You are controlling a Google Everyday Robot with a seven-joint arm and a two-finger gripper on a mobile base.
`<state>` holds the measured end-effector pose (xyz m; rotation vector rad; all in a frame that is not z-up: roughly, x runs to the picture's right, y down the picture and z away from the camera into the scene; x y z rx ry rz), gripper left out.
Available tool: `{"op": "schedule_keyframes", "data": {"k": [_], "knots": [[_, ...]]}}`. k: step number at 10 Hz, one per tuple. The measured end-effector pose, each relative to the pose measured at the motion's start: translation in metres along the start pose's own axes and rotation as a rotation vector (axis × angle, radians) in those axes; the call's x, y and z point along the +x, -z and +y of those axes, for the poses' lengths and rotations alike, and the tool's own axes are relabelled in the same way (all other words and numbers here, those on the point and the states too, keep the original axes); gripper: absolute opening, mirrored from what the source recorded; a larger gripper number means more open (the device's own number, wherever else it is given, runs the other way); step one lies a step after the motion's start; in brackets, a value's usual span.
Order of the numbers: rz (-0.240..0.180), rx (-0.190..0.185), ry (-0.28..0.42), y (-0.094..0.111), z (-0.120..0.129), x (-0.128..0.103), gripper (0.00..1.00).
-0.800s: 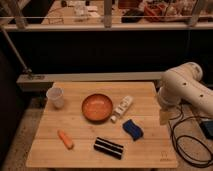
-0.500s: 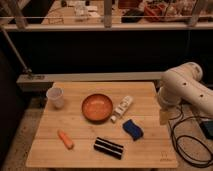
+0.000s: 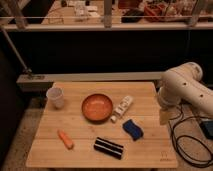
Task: Drag the ceramic bowl in a circle
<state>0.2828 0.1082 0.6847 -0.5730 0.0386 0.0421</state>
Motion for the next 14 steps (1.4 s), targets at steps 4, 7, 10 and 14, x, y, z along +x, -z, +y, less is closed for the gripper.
{"op": "schedule_keyframes", "data": {"k": [4,7,10,14], "knots": [[0.000,0.000,0.000,0.000,0.000,0.000,0.80],[0.016,0.013,0.020,0.003,-0.003,-0.003,0.80],[0.039,0.041,0.106,0.012,-0.012,-0.030,0.80],[0.070,0.070,0.181,0.017,-0.020,-0.045,0.80]]}}
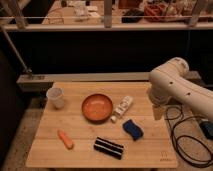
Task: Drag the ceramic bowl in a circle
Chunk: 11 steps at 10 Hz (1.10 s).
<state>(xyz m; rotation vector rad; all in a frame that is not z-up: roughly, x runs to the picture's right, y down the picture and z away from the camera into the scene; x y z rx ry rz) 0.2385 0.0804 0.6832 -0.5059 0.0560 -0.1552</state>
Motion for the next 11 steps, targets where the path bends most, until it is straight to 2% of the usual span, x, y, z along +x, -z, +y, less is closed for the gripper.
{"op": "schedule_keyframes", "data": {"k": [2,5,9,11], "knots": [[0.012,0.015,0.053,0.003,-0.009,-0.021,0.80],[0.031,0.031,0.104,0.006,-0.014,-0.026,0.80],[0.054,0.056,0.227,0.010,-0.025,-0.062,0.80],[0.063,0.068,0.287,0.010,-0.028,-0.066,0.80]]}}
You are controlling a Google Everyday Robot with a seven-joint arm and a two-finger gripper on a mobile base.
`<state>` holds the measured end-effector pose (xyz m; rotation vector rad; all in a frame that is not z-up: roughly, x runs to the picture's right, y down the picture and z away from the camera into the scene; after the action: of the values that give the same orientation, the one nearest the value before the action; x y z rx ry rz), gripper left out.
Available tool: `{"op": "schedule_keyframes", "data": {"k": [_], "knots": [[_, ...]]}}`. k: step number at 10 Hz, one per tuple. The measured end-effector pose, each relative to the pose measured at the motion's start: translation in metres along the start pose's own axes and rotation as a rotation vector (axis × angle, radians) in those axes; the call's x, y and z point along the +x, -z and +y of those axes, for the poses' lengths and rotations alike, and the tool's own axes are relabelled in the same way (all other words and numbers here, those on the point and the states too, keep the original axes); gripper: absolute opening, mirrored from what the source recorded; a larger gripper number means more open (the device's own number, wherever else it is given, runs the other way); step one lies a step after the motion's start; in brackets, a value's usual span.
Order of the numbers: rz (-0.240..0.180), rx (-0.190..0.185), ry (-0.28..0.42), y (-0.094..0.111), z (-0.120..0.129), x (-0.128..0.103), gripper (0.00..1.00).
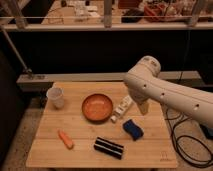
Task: Drag the ceramic bowl in a circle
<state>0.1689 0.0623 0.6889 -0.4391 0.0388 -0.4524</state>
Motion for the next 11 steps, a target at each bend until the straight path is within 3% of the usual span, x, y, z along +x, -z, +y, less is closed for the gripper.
{"op": "schedule_keyframes", "data": {"k": [11], "knots": [[0.021,0.096,0.242,-0.008,-0.042,-0.050,0.80]]}}
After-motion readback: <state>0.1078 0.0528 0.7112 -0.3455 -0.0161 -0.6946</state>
